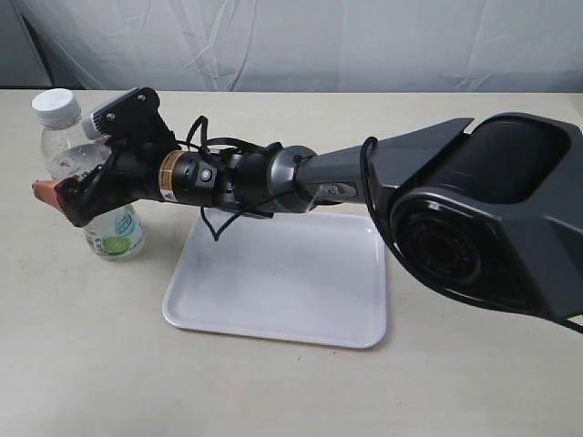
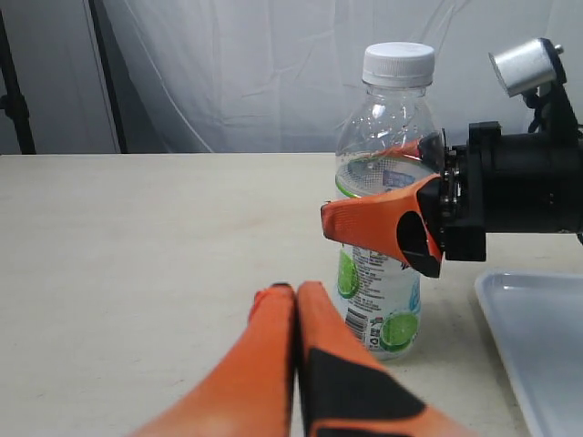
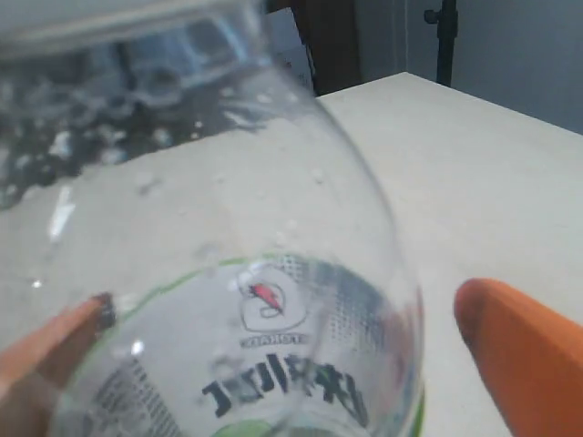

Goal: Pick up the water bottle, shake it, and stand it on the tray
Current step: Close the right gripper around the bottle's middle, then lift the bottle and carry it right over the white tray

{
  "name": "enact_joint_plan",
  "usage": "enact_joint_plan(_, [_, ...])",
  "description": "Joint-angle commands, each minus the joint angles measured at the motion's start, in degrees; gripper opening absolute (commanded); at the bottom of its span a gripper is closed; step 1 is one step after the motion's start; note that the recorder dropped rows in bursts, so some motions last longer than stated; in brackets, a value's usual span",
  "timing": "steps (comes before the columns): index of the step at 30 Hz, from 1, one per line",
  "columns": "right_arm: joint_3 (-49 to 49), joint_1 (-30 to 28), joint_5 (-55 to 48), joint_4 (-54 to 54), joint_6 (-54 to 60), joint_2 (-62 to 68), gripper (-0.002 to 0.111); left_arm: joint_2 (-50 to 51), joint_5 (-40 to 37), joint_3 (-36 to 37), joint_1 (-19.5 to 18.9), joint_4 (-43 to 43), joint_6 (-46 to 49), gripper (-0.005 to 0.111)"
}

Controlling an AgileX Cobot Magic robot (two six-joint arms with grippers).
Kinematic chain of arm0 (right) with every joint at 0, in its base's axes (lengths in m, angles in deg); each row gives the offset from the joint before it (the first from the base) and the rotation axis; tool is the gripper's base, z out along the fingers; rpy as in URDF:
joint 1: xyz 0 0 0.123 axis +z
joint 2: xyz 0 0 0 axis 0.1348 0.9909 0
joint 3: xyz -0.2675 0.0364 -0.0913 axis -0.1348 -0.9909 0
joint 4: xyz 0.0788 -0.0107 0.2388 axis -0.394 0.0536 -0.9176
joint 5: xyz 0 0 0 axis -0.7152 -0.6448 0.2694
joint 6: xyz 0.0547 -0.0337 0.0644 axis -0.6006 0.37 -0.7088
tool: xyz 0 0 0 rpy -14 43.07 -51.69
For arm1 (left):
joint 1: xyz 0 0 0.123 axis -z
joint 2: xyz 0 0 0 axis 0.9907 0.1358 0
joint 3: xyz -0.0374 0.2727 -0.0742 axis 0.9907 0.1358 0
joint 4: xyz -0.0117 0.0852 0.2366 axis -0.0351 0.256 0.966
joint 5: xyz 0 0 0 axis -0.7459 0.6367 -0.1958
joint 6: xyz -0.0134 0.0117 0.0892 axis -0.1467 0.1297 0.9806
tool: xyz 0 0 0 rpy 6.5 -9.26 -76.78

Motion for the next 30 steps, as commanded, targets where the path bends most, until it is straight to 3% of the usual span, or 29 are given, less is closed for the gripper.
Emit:
enact_joint_plan(1, [0.3, 0.0, -0.8, -0.2, 0.1, -0.1, 0.058, -0.2, 0.1, 0.1, 0.0, 0.0, -0.1, 0.000])
enact_joint_plan(4, [0.3, 0.0, -0.6, 0.3, -1.8, -0.1, 0.000, -0.2, 0.1, 0.1, 0.0, 0.0, -0.1, 0.000])
enact_joint_plan(7, [0.3, 0.0, -1.3, 1.1, -11.6, -0.5, 0.004, -0.2, 0.1, 0.1, 0.0, 0.0, -0.1, 0.000])
enact_joint_plan(9, [0.3, -0.7, -1.8, 8.2, -20.0, -2.6, 0.004, -0.2, 0.1, 0.1, 0.0, 0.0, -0.1, 0.000])
enact_joint_plan(13, [0.3, -3.2, -15.1, 29.0, -34.0, -13.7, -0.001, -0.2, 0.1, 0.1, 0.0, 0.0, -0.1, 0.000])
enact_joint_plan(14, [0.0, -4.8, -15.9, 40.5, -44.6, -18.3, -0.001, -0.2, 0.1, 0.1, 0.0, 0.0, -0.1, 0.000])
enact_joint_plan(16, [0.1, -8.3, -10.5, 55.9, -60.1, -24.3, -0.001, -0.2, 0.1, 0.1, 0.0, 0.0, -0.1, 0.000])
enact_joint_plan(17, [-0.2, -10.9, -5.9, 56.7, -64.9, -27.5, -0.001, -0.2, 0.1, 0.1, 0.0, 0.0, -0.1, 0.000])
enact_joint_plan(19, [-3.1, -16.1, 2.4, 56.7, -65.7, -32.7, -0.001, -0.2, 0.1, 0.1, 0.0, 0.0, -0.1, 0.000])
enact_joint_plan(21, [-10.1, -19.6, 4.1, 56.7, -64.4, -37.1, -0.001, -0.2, 0.1, 0.1, 0.0, 0.0, -0.1, 0.000])
enact_joint_plan(24, [-22.5, -20.3, 4.0, 56.7, -58.7, -42.0, -0.001, -0.2, 0.1, 0.1, 0.0, 0.0, -0.1, 0.000])
enact_joint_plan(27, [-33.9, -18.4, -1.5, 54.3, -52.0, -45.2, -0.001, -0.2, 0.1, 0.1, 0.0, 0.0, -0.1, 0.000])
enact_joint_plan(30, [-43.4, -16.3, -15.6, 41.2, -40.5, -47.3, -0.001, -0.2, 0.1, 0.1, 0.0, 0.0, -0.1, 0.000])
